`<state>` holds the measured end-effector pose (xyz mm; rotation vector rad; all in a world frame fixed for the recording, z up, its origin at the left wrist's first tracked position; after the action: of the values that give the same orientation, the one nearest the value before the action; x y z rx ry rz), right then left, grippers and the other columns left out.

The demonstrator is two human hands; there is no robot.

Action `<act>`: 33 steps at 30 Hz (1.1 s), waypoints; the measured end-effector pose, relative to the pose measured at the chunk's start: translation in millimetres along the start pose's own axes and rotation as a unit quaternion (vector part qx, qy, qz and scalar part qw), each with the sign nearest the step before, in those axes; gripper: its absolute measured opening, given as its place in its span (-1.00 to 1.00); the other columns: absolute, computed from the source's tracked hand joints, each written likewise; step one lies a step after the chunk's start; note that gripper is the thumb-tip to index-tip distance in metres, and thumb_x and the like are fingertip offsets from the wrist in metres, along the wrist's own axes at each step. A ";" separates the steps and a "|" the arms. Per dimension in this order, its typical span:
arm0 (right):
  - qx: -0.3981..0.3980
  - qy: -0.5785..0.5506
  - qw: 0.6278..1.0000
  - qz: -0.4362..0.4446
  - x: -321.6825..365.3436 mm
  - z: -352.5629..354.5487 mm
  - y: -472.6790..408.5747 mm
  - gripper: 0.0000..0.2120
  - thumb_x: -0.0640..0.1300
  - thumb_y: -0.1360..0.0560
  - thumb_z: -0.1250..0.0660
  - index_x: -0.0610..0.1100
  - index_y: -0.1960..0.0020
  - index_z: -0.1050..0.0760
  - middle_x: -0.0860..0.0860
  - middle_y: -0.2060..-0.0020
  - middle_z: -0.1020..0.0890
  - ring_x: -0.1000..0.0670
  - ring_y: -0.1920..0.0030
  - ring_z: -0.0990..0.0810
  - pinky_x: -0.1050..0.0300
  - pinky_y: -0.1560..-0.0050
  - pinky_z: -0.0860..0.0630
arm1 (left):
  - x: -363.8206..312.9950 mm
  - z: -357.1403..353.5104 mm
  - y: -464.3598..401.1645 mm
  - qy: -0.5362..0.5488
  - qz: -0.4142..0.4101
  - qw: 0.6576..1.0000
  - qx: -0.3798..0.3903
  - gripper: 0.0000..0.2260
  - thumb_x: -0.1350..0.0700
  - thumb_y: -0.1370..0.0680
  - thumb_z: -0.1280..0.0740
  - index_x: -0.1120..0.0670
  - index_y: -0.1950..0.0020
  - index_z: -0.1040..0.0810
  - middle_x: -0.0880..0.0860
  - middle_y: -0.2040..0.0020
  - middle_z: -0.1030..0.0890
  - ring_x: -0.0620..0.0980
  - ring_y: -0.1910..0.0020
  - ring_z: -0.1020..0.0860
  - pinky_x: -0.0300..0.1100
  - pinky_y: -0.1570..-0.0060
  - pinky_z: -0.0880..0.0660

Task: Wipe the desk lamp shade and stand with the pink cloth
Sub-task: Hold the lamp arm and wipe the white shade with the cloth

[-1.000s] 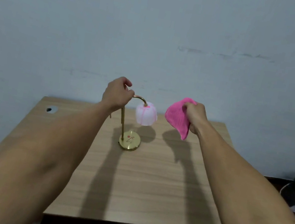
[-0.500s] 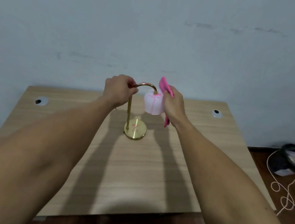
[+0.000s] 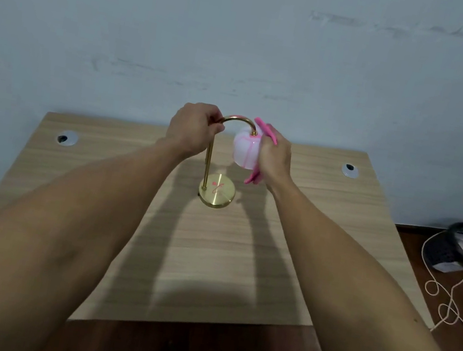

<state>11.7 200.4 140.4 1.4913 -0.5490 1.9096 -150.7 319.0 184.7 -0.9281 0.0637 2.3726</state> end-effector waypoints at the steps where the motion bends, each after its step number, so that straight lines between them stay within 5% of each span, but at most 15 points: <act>1: 0.015 0.011 0.999 0.040 4.3 -1.6 4.5 -0.59 -0.09 -0.61 -0.12 0.26 -0.26 -0.61 0.20 -0.16 -0.62 -0.19 -0.19 -0.66 0.19 0.31 -0.58 | 0.5 0.0 -0.2 0.003 0.003 1.000 0.002 -0.88 0.07 -0.60 -0.43 0.07 -0.08 -0.71 0.08 0.05 -0.72 0.14 0.02 -0.64 -0.02 -0.02 -0.57; 3: 0.034 0.000 0.995 0.089 5.1 -1.2 15.2 -0.61 -0.10 -0.66 -0.13 0.26 -0.29 -0.59 0.21 -0.21 -0.56 -0.09 -0.23 -0.61 0.13 0.47 -0.59 | 0.6 -0.2 -0.4 0.007 0.007 1.000 0.004 -0.89 0.07 -0.59 -0.44 0.06 -0.07 -0.71 0.07 0.06 -0.72 0.14 0.03 -0.65 0.00 -0.03 -0.59; 5: 0.016 -0.045 0.998 0.038 -11.4 4.1 14.8 -0.58 -0.09 -0.63 -0.13 0.29 -0.28 -0.61 0.20 -0.27 -0.58 -0.17 -0.14 -0.65 -0.08 0.52 -0.62 | 0.3 -0.1 0.3 0.011 0.007 1.000 0.005 -0.90 0.07 -0.59 -0.44 0.05 -0.05 -0.70 0.07 0.09 -0.71 0.14 0.04 -0.66 0.01 -0.03 -0.61; 8: -0.022 -0.072 0.996 -0.040 -29.8 8.8 2.6 -0.50 -0.09 -0.48 -0.11 0.25 -0.24 -0.66 0.05 -0.21 -0.67 -0.40 -0.11 -0.67 -0.29 0.17 -0.68 | 1.4 0.0 -0.2 0.022 0.016 1.000 0.007 -0.93 0.07 -0.58 -0.46 0.04 -0.01 -0.69 0.04 0.13 -0.70 0.13 0.08 -0.67 0.04 -0.04 -0.63; 10: -0.012 -0.054 0.998 -0.012 -20.6 6.0 2.2 -0.56 -0.08 -0.54 -0.15 0.22 -0.25 -0.66 0.16 -0.23 -0.64 -0.27 -0.21 -0.66 -0.43 -0.05 -0.63 | 2.4 0.8 -1.3 0.025 0.019 0.999 0.014 -0.93 0.06 -0.57 -0.46 0.03 0.00 -0.69 0.03 0.14 -0.69 0.12 0.08 -0.67 0.07 -0.06 -0.64; 13: 0.030 -0.016 0.995 0.091 0.0 -0.4 16.2 -0.63 -0.13 -0.66 -0.16 0.24 -0.24 -0.61 0.37 -0.16 -0.56 0.11 -0.22 -0.60 -0.29 0.09 -0.67 | 3.2 0.3 -3.2 0.025 0.019 0.999 0.020 -0.93 0.05 -0.56 -0.47 0.03 0.01 -0.69 0.04 0.13 -0.70 0.12 0.07 -0.68 0.09 -0.07 -0.64; 15: 0.020 -0.037 0.997 0.071 -8.0 -0.4 20.2 -0.61 -0.06 -0.65 -0.13 0.30 -0.30 -0.58 0.24 -0.27 -0.56 -0.09 -0.23 -0.62 -0.25 0.27 -0.69 | 2.7 -0.9 -2.7 0.027 0.018 0.999 0.020 -0.94 0.05 -0.56 -0.47 0.02 0.02 -0.69 0.04 0.13 -0.71 0.12 0.07 -0.68 0.09 -0.07 -0.64; 17: -0.027 -0.068 0.997 -0.015 -30.8 2.7 14.6 -0.56 0.12 -0.56 -0.11 0.33 -0.36 -0.55 0.04 -0.27 -0.62 -0.34 -0.17 -0.65 -0.35 0.11 -0.68 | 3.6 -0.8 -2.6 0.029 0.018 0.999 0.018 -0.95 0.05 -0.56 -0.47 0.01 0.03 -0.68 0.04 0.13 -0.71 0.12 0.08 -0.68 0.10 -0.07 -0.64; 19: -0.049 -0.045 0.997 -0.042 -37.8 6.6 13.1 -0.46 0.20 -0.52 -0.10 0.21 -0.44 -0.53 -0.04 -0.27 -0.65 -0.29 -0.25 -0.62 -0.27 -0.18 -0.62 | 4.9 -0.7 -3.7 0.035 0.016 0.999 0.021 -0.96 0.05 -0.56 -0.47 -0.01 0.05 -0.67 0.04 0.13 -0.70 0.13 0.06 -0.68 0.11 -0.07 -0.64; 21: -0.033 0.013 0.999 0.025 -24.6 6.1 18.8 -0.48 0.17 -0.61 -0.07 0.18 -0.54 -0.41 0.02 -0.46 -0.52 -0.15 -0.41 -0.53 -0.15 -0.19 -0.63 | 5.6 -0.9 -4.0 0.036 0.014 0.999 0.021 -0.96 0.04 -0.56 -0.47 -0.03 0.07 -0.66 0.04 0.13 -0.71 0.13 0.05 -0.68 0.12 -0.07 -0.64; 25: 0.010 0.095 0.975 0.199 -22.3 -6.0 37.1 -0.51 0.11 -0.74 0.02 0.19 -0.67 -0.09 0.28 -0.65 -0.10 0.05 -0.66 -0.11 -0.46 -0.43 -0.38 | 5.8 -2.0 -4.0 0.039 0.013 0.999 0.018 -0.93 0.04 -0.56 -0.47 0.02 0.02 -0.68 0.05 0.12 -0.71 0.13 0.06 -0.68 0.10 -0.07 -0.64; 29: -0.048 0.091 0.990 0.099 -55.2 -10.7 38.8 -0.45 0.34 -0.67 0.06 0.35 -0.64 0.00 0.28 -0.64 -0.10 -0.14 -0.54 -0.41 -0.39 -0.35 -0.50 | 5.3 -2.3 -4.7 0.041 0.004 0.999 0.025 -0.96 0.06 -0.57 -0.46 0.01 0.03 -0.67 0.04 0.13 -0.69 0.13 0.09 -0.68 0.11 -0.06 -0.65; 33: -0.057 0.132 0.969 0.201 -13.9 -18.2 36.1 -0.53 -0.05 -0.75 0.01 -0.05 -0.65 -0.22 0.04 -0.62 -0.26 0.04 -0.64 -0.17 -0.16 -0.62 -0.17 | 4.0 -2.6 -4.6 0.039 -0.009 0.999 0.032 -0.92 0.09 -0.58 -0.45 0.05 -0.03 -0.71 0.07 0.12 -0.70 0.15 0.08 -0.67 0.11 -0.08 -0.64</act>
<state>-24.4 183.9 124.4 1.0861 -0.8697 2.2956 -149.0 324.2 180.9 -0.9858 0.1597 2.3037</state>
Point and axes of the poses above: each hand's wrist, its own y-axis away from the middle knuckle, its own z-axis out of the back of the hand, x = y × z, the point moved 6 cm from there along -y, towards the middle knuckle
